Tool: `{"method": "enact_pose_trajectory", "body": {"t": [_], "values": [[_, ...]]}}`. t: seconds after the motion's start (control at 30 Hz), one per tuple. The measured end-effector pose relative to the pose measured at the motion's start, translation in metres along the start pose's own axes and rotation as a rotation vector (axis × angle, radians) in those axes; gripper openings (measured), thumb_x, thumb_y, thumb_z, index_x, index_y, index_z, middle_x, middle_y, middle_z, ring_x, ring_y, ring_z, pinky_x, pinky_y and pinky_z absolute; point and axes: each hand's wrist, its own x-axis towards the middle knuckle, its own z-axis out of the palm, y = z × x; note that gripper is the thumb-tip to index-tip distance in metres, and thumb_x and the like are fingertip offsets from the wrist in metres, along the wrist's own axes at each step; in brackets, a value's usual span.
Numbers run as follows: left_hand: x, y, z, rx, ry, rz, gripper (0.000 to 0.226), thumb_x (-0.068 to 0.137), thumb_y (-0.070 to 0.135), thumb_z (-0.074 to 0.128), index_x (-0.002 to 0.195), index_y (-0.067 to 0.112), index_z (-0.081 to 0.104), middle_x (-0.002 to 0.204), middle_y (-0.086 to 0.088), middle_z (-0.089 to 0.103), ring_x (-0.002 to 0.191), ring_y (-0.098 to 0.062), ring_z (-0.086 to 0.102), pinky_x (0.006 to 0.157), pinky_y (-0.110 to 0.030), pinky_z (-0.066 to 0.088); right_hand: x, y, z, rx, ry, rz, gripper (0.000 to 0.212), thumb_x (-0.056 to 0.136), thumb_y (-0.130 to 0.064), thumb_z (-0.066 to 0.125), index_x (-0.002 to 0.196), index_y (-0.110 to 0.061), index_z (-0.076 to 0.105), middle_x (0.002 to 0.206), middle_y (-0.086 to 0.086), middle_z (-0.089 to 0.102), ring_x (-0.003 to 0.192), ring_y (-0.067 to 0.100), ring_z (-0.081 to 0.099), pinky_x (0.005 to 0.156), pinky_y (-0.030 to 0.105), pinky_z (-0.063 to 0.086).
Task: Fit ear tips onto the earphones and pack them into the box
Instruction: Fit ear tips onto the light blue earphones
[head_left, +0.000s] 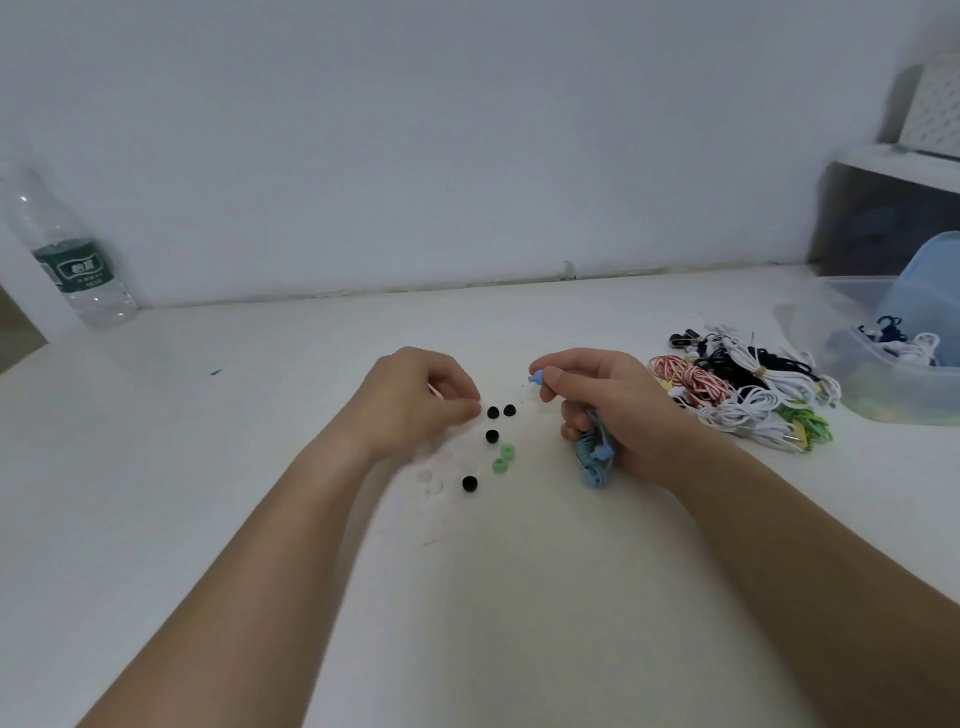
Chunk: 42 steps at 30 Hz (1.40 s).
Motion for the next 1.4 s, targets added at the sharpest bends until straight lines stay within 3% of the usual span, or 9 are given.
{"method": "enact_pose_trajectory", "body": {"t": [0.13,0.23,0.4,0.6,0.8,1.4], "values": [[-0.003,0.009,-0.002,-0.381,0.052,-0.026,0.006,0.085,0.011,0.074,0.083,0.017,0.073,0.075,-0.002,0.071,0.066,-0.011,0.060,0.067,-0.026,0.046,-0.001,0.000,0.002,-0.054,-0.004,-0.030,0.010,0.093,-0.009,0.067,0.101,-0.005,0.072,0.078,0.005,0.070,0.051,0.016,0.046,0.053,0.027,0.044],[-0.004,0.015,0.004,-0.640,-0.005,-0.053,0.012,0.089,0.004,0.066,0.089,0.015,0.072,0.079,-0.005,0.069,0.068,-0.014,0.056,0.069,-0.029,0.043,-0.004,-0.003,0.003,-0.021,-0.011,-0.048,0.010,0.092,-0.010,0.069,0.100,-0.005,0.071,0.077,0.006,0.071,0.052,0.015,0.046,0.052,0.025,0.043],[-0.004,0.018,0.010,-0.883,-0.117,-0.061,0.013,0.094,0.006,0.063,0.096,0.015,0.071,0.088,-0.006,0.071,0.075,-0.015,0.063,0.068,-0.022,0.049,-0.008,-0.011,0.002,0.028,-0.025,-0.097,0.011,0.091,-0.010,0.067,0.100,-0.006,0.072,0.080,0.008,0.072,0.053,0.014,0.048,0.056,0.026,0.046],[-0.005,0.020,0.014,-0.900,-0.160,-0.050,0.014,0.093,0.002,0.062,0.097,0.013,0.070,0.093,-0.006,0.075,0.078,-0.014,0.068,0.069,-0.020,0.054,-0.010,-0.015,0.003,0.037,-0.052,-0.123,0.010,0.093,-0.006,0.064,0.099,-0.006,0.072,0.081,0.011,0.072,0.056,0.017,0.049,0.058,0.027,0.046],[-0.006,0.020,0.015,-0.888,-0.170,-0.015,0.016,0.078,0.011,0.072,0.094,0.014,0.071,0.089,-0.007,0.074,0.076,-0.014,0.069,0.068,-0.020,0.054,-0.013,-0.016,0.004,0.009,-0.056,-0.142,0.008,0.091,-0.004,0.065,0.095,-0.006,0.072,0.079,0.010,0.073,0.054,0.012,0.055,0.056,0.025,0.047],[-0.009,0.023,0.014,-0.867,-0.141,-0.028,0.013,0.076,0.007,0.073,0.086,0.016,0.076,0.087,-0.008,0.077,0.075,-0.017,0.073,0.067,-0.020,0.056,-0.011,-0.015,0.003,-0.071,-0.021,-0.141,0.008,0.091,-0.005,0.067,0.096,-0.004,0.073,0.079,0.010,0.074,0.057,0.010,0.059,0.056,0.024,0.049]]}}
